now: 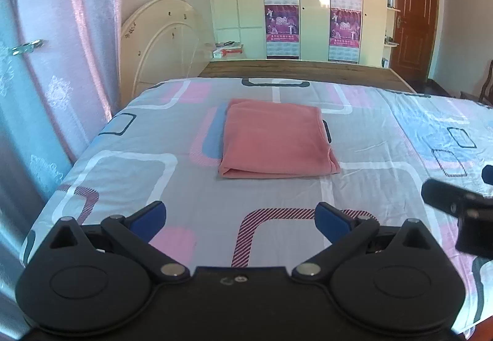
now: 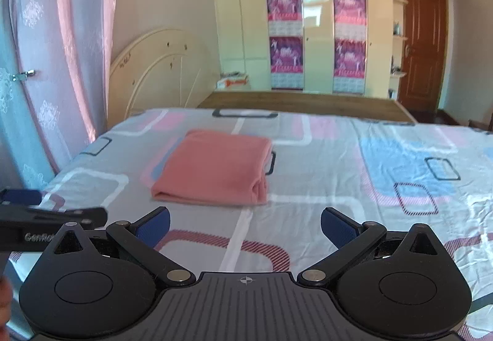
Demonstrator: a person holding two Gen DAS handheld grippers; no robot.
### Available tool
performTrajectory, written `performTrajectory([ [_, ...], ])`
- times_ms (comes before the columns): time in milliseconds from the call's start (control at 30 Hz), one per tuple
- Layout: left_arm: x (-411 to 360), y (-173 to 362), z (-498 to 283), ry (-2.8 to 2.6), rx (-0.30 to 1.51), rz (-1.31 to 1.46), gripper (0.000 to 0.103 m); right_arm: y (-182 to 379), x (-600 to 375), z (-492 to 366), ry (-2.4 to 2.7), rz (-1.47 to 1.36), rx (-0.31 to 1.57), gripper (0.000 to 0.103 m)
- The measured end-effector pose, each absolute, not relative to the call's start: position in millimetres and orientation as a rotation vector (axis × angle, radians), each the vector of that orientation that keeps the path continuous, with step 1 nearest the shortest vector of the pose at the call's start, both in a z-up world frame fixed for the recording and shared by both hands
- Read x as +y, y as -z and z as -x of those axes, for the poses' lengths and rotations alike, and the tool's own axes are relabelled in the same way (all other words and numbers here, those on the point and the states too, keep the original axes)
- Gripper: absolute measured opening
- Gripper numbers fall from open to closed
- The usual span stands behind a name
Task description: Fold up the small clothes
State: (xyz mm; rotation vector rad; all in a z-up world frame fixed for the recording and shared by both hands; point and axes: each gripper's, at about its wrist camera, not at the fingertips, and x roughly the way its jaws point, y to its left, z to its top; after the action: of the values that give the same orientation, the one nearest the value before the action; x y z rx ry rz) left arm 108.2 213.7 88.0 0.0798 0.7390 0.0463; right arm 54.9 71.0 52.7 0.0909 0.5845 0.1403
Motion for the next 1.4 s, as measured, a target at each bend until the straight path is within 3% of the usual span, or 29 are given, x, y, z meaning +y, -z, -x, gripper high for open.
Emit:
performTrajectory([
  [1400,222,-99,-92,-0.060,0.739,-0.045,0.102,-65,75,-40,-0.142,-0.052,0.544,0.103],
])
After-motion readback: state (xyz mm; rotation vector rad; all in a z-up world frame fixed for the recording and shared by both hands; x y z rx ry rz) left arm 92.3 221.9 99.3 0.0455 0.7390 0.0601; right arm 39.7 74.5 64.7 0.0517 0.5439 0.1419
